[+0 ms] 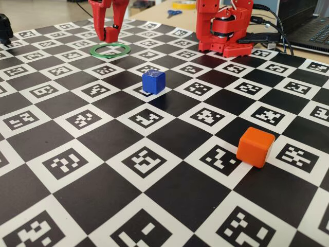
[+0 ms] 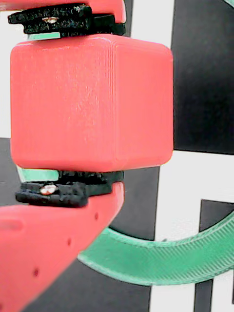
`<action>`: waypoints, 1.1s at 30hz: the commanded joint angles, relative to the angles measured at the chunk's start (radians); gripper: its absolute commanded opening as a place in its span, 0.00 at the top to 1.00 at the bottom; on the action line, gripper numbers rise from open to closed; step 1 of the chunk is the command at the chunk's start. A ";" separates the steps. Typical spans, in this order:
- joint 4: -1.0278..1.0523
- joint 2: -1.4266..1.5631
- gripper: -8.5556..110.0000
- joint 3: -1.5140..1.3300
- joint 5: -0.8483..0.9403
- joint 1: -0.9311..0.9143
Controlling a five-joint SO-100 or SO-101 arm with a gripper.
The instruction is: Grab the red cube then put it in the green circle then put the blue cube on top and finally the orange cube on top
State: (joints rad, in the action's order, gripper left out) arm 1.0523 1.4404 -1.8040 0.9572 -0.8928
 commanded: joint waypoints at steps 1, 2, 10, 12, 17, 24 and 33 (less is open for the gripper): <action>-0.034 0.008 0.90 0.000 0.003 -0.006; -0.040 0.006 0.90 -0.006 0.003 -0.006; -0.078 -0.002 0.90 -0.044 0.003 -0.002; -0.089 -0.002 0.90 -0.054 0.003 -0.002; -0.103 -0.003 0.90 -0.064 0.003 -0.002; -0.103 -0.003 0.89 -0.064 0.003 -0.003; -0.107 -0.002 0.76 -0.075 0.029 -0.015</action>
State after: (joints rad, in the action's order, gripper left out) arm 0.9541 1.4143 -1.8853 0.9817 -0.8943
